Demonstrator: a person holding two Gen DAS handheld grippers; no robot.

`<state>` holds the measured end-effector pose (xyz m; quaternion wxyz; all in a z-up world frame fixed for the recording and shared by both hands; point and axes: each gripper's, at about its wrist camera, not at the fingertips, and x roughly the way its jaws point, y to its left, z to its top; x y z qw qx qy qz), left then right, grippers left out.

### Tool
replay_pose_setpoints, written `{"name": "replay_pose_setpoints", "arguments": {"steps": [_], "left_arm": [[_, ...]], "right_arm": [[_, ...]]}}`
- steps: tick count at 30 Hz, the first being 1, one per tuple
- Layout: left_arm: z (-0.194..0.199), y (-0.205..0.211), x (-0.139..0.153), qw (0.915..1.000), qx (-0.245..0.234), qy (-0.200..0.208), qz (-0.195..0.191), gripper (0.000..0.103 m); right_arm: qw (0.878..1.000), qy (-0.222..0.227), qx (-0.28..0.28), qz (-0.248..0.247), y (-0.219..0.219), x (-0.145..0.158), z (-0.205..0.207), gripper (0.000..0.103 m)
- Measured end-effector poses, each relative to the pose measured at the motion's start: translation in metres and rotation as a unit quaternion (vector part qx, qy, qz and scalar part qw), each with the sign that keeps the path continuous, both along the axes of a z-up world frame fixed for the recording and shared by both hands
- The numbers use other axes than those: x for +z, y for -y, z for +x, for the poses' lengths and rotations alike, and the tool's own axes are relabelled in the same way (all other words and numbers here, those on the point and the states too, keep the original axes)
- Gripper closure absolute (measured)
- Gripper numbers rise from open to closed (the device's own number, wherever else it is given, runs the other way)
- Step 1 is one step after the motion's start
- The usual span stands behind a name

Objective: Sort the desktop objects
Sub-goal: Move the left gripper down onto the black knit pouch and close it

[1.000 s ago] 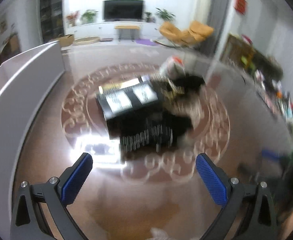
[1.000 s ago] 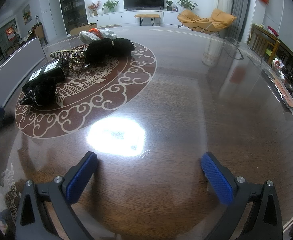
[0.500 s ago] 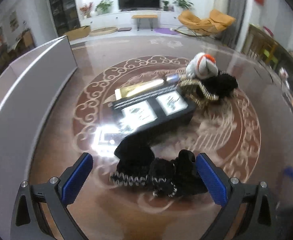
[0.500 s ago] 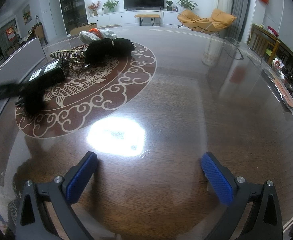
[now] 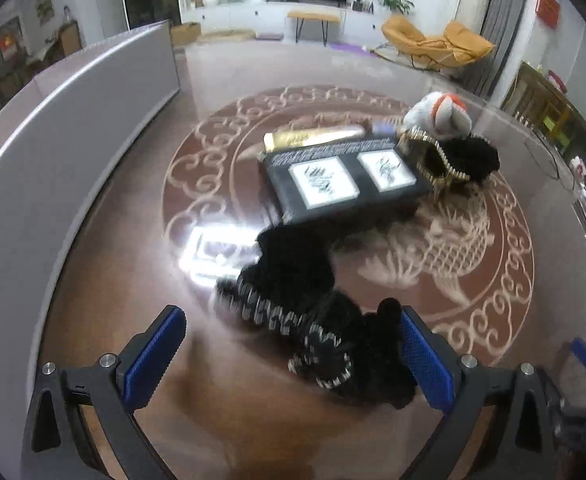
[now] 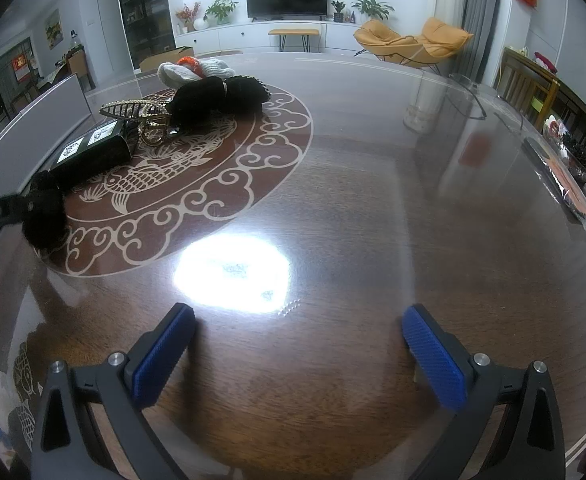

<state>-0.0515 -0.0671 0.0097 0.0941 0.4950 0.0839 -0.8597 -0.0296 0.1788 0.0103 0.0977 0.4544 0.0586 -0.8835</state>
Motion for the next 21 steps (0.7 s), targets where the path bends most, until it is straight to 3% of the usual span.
{"name": "replay_pose_setpoints", "arguments": {"steps": [5,8,15,16,18,19,20,21], "left_arm": [[0.028,0.009,0.014,0.9990,-0.026,-0.019,-0.032,0.000],[0.027,0.005,0.017,0.9980,-0.053,-0.023,-0.027,0.000],[-0.006,-0.001,-0.010,0.9998,-0.017,-0.001,-0.009,0.000],[-0.007,-0.002,-0.012,0.9998,-0.015,-0.004,-0.013,0.004],[-0.002,-0.001,-0.010,0.9993,-0.014,-0.023,-0.024,0.037],[0.001,0.001,-0.009,0.9991,-0.019,-0.030,-0.024,0.059],[0.004,0.006,-0.006,0.9990,-0.024,-0.033,-0.018,0.068],[0.007,0.012,-0.005,0.9991,-0.026,-0.034,-0.005,0.069]], "right_arm": [[1.000,0.000,-0.001,0.000,0.000,0.000,0.000,0.000],[1.000,0.000,0.000,0.000,0.000,0.000,0.000,0.000],[1.000,0.000,0.000,0.000,0.000,0.000,0.000,0.000],[1.000,0.000,0.000,0.000,0.000,0.000,0.000,0.000],[1.000,0.000,0.000,0.000,0.000,0.000,0.000,0.000],[1.000,0.000,0.000,0.000,0.000,0.000,0.000,0.000],[1.000,0.000,0.000,0.000,0.000,0.000,0.000,0.000],[1.000,0.000,0.000,0.000,0.000,0.000,0.000,0.000]]}}
